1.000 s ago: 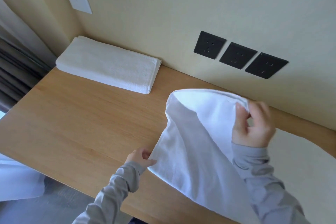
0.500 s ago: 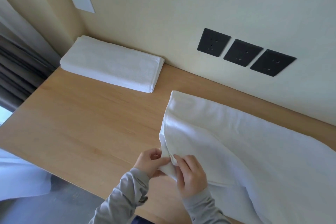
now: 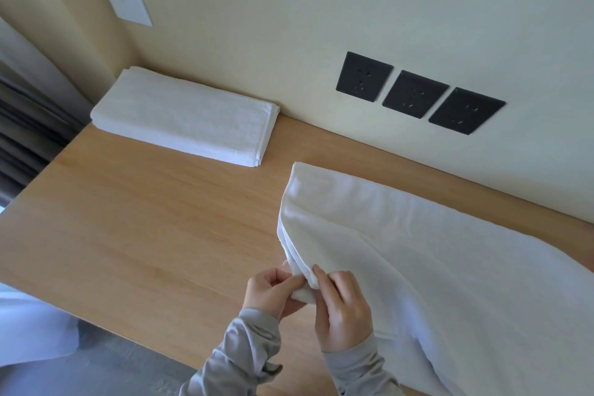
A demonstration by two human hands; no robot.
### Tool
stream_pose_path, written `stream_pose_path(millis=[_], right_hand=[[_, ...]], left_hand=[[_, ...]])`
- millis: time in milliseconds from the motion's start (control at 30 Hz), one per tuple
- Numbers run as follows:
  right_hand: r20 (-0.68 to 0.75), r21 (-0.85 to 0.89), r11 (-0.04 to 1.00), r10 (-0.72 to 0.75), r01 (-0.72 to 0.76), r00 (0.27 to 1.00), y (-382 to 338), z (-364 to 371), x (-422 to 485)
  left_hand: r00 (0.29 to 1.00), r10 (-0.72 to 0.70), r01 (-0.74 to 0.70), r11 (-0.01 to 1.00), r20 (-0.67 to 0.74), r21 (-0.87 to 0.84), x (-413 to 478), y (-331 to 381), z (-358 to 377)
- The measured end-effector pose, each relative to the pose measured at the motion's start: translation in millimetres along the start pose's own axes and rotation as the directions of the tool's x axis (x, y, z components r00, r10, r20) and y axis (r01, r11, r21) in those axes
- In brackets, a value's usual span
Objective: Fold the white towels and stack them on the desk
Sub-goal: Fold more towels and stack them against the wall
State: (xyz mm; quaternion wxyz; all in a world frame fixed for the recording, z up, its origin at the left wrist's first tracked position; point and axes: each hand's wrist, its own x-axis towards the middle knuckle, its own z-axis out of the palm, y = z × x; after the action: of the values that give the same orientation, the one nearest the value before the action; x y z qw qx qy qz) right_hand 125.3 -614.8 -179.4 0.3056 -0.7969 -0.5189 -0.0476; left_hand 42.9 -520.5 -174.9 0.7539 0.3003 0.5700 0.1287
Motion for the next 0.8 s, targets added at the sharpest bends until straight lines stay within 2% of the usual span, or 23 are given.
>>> stream_pose_path(millis=[133,300,367,433,500,567,633,733,800], right_hand=[[0.03,0.017,1.0,-0.019,0.019,0.999,1,-3,0],[0.14,0.058,0.998,-0.015,0.007,0.99,2,-7,0],[0.193,0.089,0.996,-0.021,0.004,0.981,-1,-8,-2],[0.252,0.171,0.984,-0.002,-0.043,0.968,-3,-9,-7],[0.33,0.306,0.938,0.054,-0.161,0.942,0,-11,-10],[0.413,0.445,0.842,0.108,-0.304,0.904,10,-18,-6],[0.486,0.465,0.794,0.14,-0.392,0.862,26,-27,11],[0.498,0.326,0.909,0.068,-0.26,0.865,52,-26,68],[0.565,0.215,0.97,-0.027,-0.115,0.825,61,-12,116]], left_hand=[[0.999,0.034,-0.033,0.999,0.026,-0.026,-6,4,4],[0.995,0.021,-0.016,0.998,0.095,-0.055,-6,11,8],[0.994,0.047,-0.052,0.998,0.096,0.046,-4,12,8],[0.993,0.105,-0.115,0.962,0.053,0.249,-5,12,6],[0.988,0.155,-0.148,0.907,0.015,0.395,-5,10,-1],[0.983,0.184,-0.163,0.881,-0.005,0.445,-3,7,-7],[0.974,0.224,-0.189,0.854,-0.016,0.485,-4,4,-12],[0.946,0.325,-0.283,0.787,0.022,0.549,-10,-4,-12],[0.934,0.356,-0.318,0.779,0.037,0.541,-13,-8,-13]])
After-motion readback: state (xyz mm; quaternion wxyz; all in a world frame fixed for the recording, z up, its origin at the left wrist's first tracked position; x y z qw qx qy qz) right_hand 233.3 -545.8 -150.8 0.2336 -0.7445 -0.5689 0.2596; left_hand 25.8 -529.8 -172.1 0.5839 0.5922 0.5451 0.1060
